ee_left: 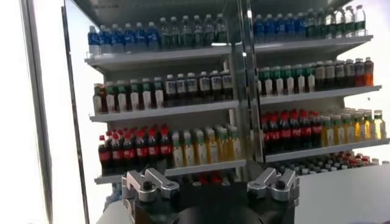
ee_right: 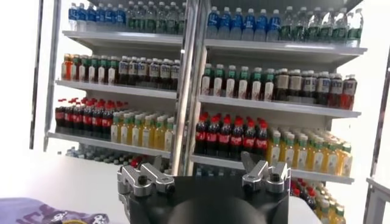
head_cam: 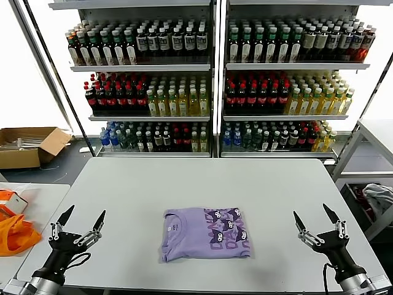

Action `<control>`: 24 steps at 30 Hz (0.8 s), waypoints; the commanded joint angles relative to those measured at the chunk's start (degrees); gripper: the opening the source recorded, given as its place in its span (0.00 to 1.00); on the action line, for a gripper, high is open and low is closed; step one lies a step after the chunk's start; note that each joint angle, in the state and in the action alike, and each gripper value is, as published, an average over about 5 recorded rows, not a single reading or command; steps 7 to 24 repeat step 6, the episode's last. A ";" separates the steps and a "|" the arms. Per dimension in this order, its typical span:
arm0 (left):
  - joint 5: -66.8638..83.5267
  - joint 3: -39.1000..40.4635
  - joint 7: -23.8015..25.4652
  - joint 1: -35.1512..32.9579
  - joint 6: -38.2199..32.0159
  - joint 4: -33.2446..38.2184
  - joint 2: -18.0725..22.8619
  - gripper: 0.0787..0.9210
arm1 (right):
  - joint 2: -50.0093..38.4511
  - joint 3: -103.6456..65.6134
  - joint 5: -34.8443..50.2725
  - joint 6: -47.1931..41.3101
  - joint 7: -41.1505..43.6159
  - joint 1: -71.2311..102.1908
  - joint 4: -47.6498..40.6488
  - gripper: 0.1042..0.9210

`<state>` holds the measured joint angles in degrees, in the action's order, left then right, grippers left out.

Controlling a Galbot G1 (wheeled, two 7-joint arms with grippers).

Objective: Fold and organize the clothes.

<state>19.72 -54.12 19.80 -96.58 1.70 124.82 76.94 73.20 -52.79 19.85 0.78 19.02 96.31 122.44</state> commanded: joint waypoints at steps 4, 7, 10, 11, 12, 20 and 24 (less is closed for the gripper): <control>-1.88 -1.41 3.33 0.06 -0.95 1.39 1.21 0.88 | 3.54 -4.07 1.53 -1.55 7.81 -2.55 -2.24 0.88; -1.83 -1.62 3.37 -0.01 -0.74 2.05 1.25 0.88 | 3.63 -4.13 1.74 -1.62 7.57 -2.51 -2.06 0.88; -1.83 -1.62 3.37 -0.01 -0.74 2.05 1.25 0.88 | 3.63 -4.13 1.74 -1.62 7.57 -2.51 -2.06 0.88; -1.83 -1.62 3.37 -0.01 -0.74 2.05 1.25 0.88 | 3.63 -4.13 1.74 -1.62 7.57 -2.51 -2.06 0.88; -1.83 -1.62 3.37 -0.01 -0.74 2.05 1.25 0.88 | 3.63 -4.13 1.74 -1.62 7.57 -2.51 -2.06 0.88; -1.83 -1.62 3.37 -0.01 -0.74 2.05 1.25 0.88 | 3.63 -4.13 1.74 -1.62 7.57 -2.51 -2.06 0.88; -1.83 -1.62 3.37 -0.01 -0.74 2.05 1.25 0.88 | 3.63 -4.13 1.74 -1.62 7.57 -2.51 -2.06 0.88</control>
